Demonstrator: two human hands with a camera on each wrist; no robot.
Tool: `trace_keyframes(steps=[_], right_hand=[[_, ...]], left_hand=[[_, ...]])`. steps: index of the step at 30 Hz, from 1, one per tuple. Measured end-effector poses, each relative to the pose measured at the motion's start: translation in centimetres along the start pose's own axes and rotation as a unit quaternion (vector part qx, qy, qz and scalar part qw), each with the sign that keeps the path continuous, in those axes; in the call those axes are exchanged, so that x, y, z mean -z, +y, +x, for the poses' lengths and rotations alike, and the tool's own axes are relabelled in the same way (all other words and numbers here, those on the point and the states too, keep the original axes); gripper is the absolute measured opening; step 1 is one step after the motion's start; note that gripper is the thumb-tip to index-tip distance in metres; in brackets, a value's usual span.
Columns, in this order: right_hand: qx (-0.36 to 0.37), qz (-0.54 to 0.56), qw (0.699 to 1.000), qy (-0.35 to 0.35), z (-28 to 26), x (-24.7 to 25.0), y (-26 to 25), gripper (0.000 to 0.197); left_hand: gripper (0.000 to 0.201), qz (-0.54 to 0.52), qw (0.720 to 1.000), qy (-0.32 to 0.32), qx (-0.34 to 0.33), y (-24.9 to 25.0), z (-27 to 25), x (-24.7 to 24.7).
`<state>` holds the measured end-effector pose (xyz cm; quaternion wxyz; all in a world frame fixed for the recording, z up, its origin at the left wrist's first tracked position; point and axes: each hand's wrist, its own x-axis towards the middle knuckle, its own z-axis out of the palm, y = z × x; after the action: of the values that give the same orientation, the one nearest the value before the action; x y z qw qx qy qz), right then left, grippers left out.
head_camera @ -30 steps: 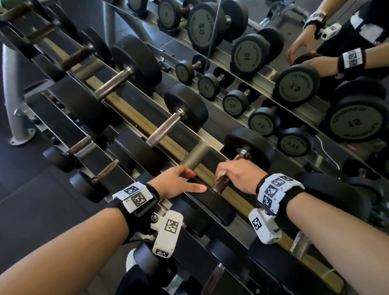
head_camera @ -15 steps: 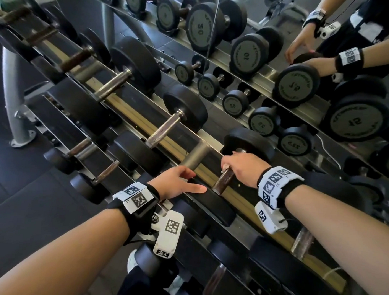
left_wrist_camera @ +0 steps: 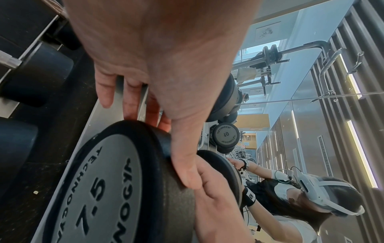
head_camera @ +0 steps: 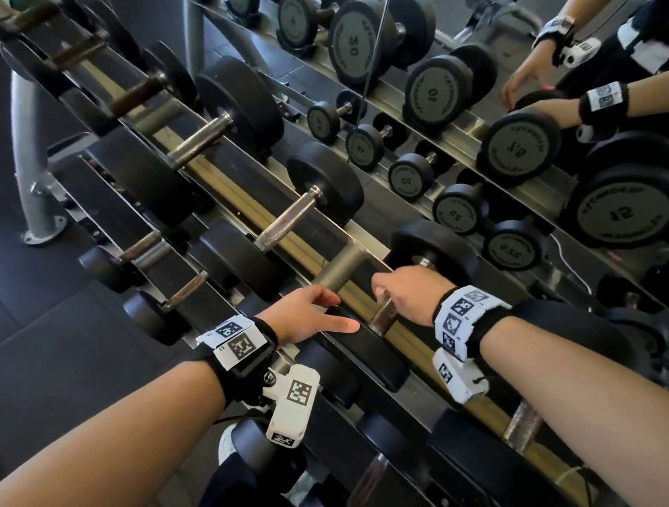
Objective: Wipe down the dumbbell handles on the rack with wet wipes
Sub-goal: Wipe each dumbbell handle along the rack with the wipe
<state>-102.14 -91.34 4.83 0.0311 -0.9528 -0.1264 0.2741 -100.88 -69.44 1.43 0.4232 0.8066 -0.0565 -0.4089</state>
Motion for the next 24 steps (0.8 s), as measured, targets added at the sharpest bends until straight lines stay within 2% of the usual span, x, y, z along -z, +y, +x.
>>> trace_keyframes(steps=[2,6,10,12,16,19,24], right_hand=[[0.013,0.018,0.999,-0.027,0.1,-0.9,-0.9,0.020],[0.041,0.027,0.998,-0.033,0.2,-0.5,-0.7,0.025],[0.005,0.024,1.000,-0.007,-0.1,0.5,0.5,0.016],[-0.010,0.030,1.000,-0.002,-0.2,0.2,0.3,0.018],[0.025,0.060,0.997,-0.029,-0.4,-1.3,-1.3,0.025],[0.053,0.035,0.997,-0.033,-0.5,-0.9,-0.7,0.026],[0.006,0.013,1.000,-0.010,-0.3,1.5,1.4,0.009]], left_hand=[[0.065,-0.001,1.000,0.000,-0.006,0.1,-0.2,0.0],[0.063,-0.006,1.000,0.000,-0.003,0.2,-0.4,0.0],[0.064,-0.007,1.000,0.002,0.004,0.2,-0.6,0.0],[0.064,-0.006,1.000,0.003,0.005,0.3,-0.7,0.0],[0.068,-0.002,1.000,0.006,0.001,0.5,-0.8,-0.1],[0.077,-0.007,1.000,0.008,-0.006,0.3,-0.9,-0.1],[0.082,-0.024,1.000,0.007,-0.012,0.2,-1.0,-0.1]])
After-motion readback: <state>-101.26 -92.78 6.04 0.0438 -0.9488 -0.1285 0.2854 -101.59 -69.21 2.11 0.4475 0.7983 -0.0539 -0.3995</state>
